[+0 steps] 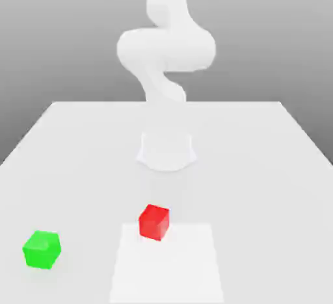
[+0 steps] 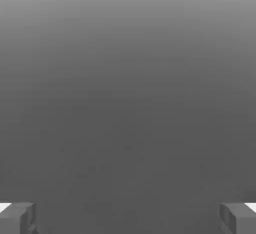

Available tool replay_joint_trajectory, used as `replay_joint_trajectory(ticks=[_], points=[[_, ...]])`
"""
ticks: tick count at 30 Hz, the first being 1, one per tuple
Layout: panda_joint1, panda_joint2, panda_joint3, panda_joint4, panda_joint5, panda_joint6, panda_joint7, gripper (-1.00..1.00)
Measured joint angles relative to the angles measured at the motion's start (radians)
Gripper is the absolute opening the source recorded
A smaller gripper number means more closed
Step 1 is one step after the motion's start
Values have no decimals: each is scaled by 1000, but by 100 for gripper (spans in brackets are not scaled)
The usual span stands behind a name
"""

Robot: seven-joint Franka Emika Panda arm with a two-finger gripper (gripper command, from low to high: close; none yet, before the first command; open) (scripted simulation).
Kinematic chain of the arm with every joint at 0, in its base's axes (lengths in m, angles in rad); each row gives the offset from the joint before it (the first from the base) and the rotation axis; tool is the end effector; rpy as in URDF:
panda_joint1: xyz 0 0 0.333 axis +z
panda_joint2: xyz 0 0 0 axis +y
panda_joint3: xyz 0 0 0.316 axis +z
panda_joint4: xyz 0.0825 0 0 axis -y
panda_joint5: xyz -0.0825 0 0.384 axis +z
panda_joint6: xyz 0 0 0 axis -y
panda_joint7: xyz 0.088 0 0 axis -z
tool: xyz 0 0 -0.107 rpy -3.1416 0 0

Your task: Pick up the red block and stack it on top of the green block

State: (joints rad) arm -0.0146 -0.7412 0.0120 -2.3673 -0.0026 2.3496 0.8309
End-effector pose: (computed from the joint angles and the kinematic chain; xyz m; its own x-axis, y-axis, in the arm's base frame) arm 0.3723 0.0005 0.6610 0.5012 -0.7365 0.4542 -0.5574 -0.6763 -0.4817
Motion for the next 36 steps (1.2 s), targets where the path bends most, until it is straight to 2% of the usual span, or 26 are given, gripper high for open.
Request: replay_joint_trajectory(ticks=[16, 19, 23, 24, 31, 36], points=[[-103, 508, 44, -530, 12, 411, 234, 0], [-114, 707, 36, -565, 0, 565, 272, 0], [-97, 871, 10, -554, -33, 702, 300, 0], [-91, 901, 3, -550, -36, 728, 301, -100], [-91, 906, 2, -550, -41, 733, 306, -100], [-102, 751, 24, -571, -8, 600, 284, -100]])
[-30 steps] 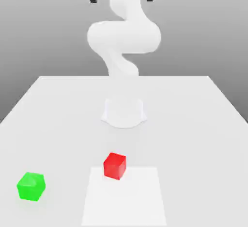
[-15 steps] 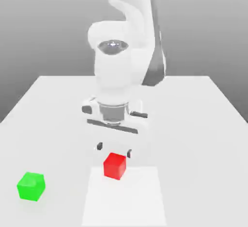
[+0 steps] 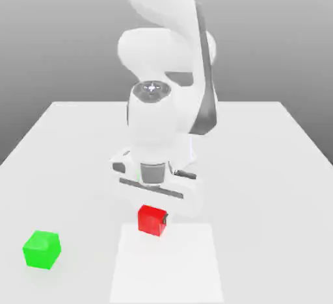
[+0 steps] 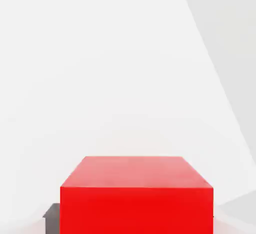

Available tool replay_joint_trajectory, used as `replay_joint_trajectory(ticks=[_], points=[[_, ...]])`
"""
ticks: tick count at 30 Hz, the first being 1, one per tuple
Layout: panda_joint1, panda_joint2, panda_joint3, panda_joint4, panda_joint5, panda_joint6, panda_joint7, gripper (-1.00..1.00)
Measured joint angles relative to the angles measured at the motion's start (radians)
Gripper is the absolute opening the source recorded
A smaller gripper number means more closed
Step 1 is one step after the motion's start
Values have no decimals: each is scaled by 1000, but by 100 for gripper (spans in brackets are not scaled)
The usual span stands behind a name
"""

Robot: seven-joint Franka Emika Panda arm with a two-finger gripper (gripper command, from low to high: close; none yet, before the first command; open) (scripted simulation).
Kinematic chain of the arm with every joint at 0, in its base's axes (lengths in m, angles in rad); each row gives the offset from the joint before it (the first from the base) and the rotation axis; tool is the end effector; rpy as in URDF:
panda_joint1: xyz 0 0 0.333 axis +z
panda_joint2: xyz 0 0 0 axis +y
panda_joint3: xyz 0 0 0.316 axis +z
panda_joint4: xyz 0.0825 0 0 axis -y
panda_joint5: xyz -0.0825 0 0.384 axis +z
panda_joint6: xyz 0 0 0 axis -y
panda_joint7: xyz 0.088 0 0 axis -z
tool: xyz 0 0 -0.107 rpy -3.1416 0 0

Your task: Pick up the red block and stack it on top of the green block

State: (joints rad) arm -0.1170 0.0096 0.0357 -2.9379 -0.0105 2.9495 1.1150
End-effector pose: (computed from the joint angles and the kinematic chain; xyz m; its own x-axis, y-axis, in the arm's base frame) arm 0.3277 -0.0260 0.1805 0.3754 -0.9269 0.0024 -0.9269 -0.3754 -0.0010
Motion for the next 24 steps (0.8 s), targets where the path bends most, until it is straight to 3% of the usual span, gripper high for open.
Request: replay_joint_trajectory(ticks=[4, 15, 20, 21, 24], points=[[-5, -112, -11, 2, 24, -115, -2, -100], [-293, 55, -182, 377, 38, -324, 304, -100], [-311, 221, -169, 417, 90, -200, 293, -100], [-314, 241, -164, 418, 98, -181, 288, 100], [-314, 241, -164, 418, 98, -181, 288, 100]])
